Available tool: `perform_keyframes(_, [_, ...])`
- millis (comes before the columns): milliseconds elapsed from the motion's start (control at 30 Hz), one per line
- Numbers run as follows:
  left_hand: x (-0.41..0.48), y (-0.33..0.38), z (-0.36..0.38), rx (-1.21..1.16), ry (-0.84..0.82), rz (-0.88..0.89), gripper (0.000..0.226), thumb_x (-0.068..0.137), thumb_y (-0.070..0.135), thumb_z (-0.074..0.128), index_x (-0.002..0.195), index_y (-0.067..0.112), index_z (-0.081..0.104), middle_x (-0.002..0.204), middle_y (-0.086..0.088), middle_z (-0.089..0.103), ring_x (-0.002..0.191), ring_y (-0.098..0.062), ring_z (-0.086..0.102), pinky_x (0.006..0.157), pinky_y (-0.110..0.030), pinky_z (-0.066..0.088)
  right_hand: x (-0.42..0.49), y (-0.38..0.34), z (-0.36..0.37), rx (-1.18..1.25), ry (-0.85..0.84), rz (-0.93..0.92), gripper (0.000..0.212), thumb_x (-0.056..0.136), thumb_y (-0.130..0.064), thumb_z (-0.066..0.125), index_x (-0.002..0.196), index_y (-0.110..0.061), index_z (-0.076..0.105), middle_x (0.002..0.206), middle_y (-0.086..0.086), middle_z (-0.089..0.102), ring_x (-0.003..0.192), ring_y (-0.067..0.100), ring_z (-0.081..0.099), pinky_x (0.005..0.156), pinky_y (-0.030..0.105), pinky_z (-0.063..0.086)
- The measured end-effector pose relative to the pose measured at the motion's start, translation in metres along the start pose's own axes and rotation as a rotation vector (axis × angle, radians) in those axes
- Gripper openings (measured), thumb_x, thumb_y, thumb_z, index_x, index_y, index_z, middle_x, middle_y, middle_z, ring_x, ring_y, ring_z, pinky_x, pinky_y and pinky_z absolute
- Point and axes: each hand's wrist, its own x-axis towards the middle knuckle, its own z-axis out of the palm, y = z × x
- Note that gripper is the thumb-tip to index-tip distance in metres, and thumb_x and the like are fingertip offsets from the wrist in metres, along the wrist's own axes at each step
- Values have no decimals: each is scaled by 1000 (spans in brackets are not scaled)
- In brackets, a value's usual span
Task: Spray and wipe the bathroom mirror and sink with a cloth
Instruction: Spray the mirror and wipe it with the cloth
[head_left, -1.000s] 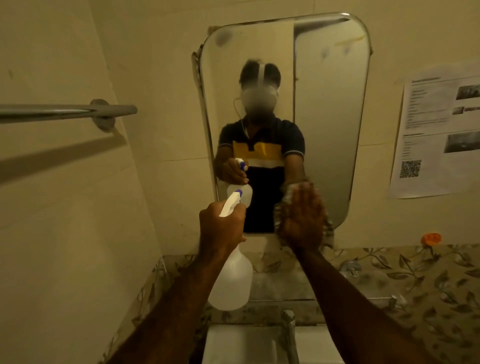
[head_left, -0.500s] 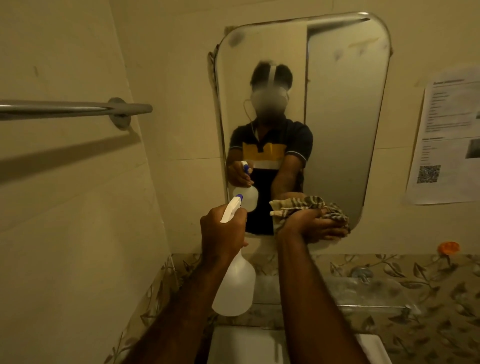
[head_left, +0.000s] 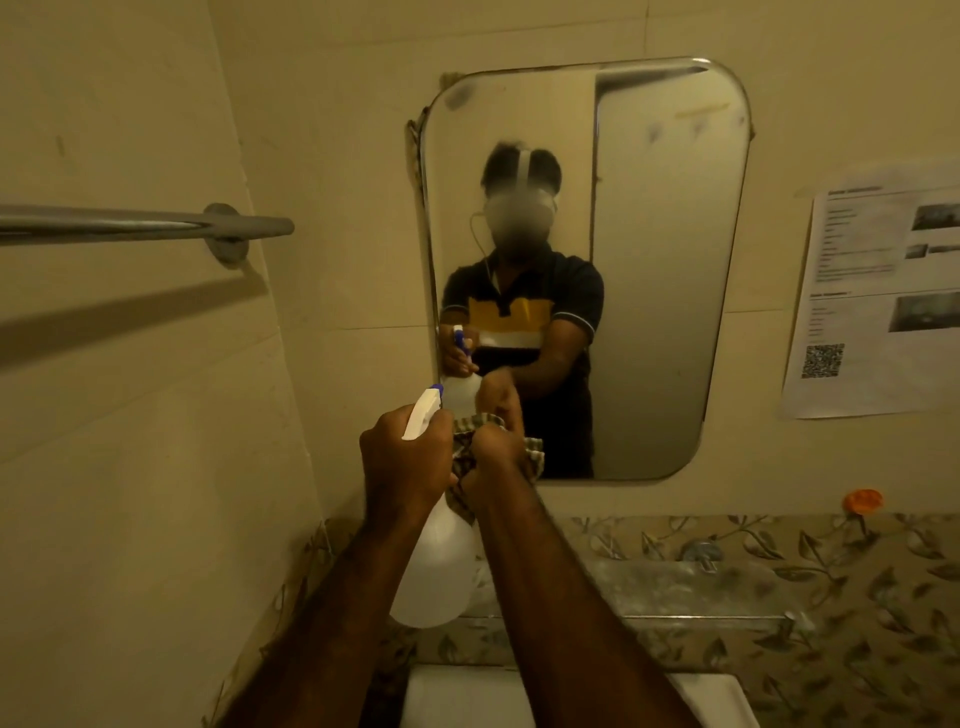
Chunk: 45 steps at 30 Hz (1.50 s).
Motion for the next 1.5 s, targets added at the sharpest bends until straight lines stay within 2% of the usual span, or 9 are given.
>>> perform_keyframes(67, [1, -2, -4, -16, 8, -26, 19, 92, 24, 61, 92, 7, 70, 71, -1, 66, 56, -15, 65, 47, -21, 52, -9, -7, 5, -5, -97, 31, 22, 108, -23, 46, 97, -11, 60, 98, 21, 71, 89, 35, 73, 72, 47, 63])
perform_keyframes(333, [0, -9, -9, -46, 27, -77, 24, 92, 26, 62, 105, 9, 69, 77, 0, 68, 61, -17, 68, 46, -23, 56, -21, -38, 2, 16, -430, 193, 37, 98, -2, 56, 134, 6, 56, 123, 30, 68, 112, 40, 70, 99, 51, 56])
perform_keyframes(400, [0, -10, -8, -47, 3, -80, 21, 90, 27, 62, 97, 9, 71, 74, -2, 69, 59, -22, 69, 52, -32, 60, -23, -52, -3, -18, -474, 148, 32, 99, -4, 55, 129, 7, 58, 121, 29, 68, 107, 39, 70, 94, 49, 57])
perform_keyframes(767, [-1, 22, -1, -87, -27, -54, 17, 90, 22, 63, 91, 7, 72, 70, -1, 67, 48, -20, 66, 39, -19, 48, -63, -156, 56, -279, -652, -176, 27, 99, -11, 60, 125, -2, 62, 100, 15, 74, 96, 28, 73, 96, 44, 57])
perform_keyframes(933, [6, 38, -8, -111, -19, -38, 17, 92, 23, 61, 92, 9, 71, 69, 4, 66, 41, -16, 64, 40, -19, 51, -88, -208, 113, -271, -503, -548, 38, 82, -10, 82, 115, 0, 66, 100, 17, 78, 91, 33, 76, 82, 50, 64])
perform_keyframes(1033, [10, 44, -14, -105, -7, -11, 20, 93, 25, 61, 98, 9, 71, 72, 3, 67, 43, -16, 64, 40, -17, 50, -103, -239, 141, -481, -268, -986, 31, 84, -24, 81, 111, -12, 74, 89, 0, 75, 80, 17, 72, 65, 26, 62])
perform_keyframes(1167, [15, 49, -23, -119, 24, -7, 23, 92, 26, 63, 102, 7, 70, 76, 1, 67, 48, -18, 65, 39, -15, 48, -98, -260, 154, -689, 182, -1549, 27, 91, -28, 64, 116, -21, 73, 119, 2, 65, 106, 20, 61, 86, 30, 57])
perform_keyframes(1300, [15, 51, -27, -118, 41, 3, 19, 90, 22, 64, 96, 5, 72, 72, -2, 67, 43, -17, 64, 37, -15, 45, -84, -231, 147, -982, 303, -1911, 28, 95, -40, 64, 117, -23, 70, 122, 8, 59, 108, 26, 54, 80, 32, 55])
perform_keyframes(1500, [7, 40, -23, -115, 32, -28, 22, 90, 24, 64, 99, 5, 71, 79, -7, 70, 54, -22, 65, 38, -14, 45, -49, -177, 106, -1459, 238, -1937, 42, 93, -51, 62, 132, -34, 62, 137, 12, 54, 120, 32, 53, 94, 45, 50])
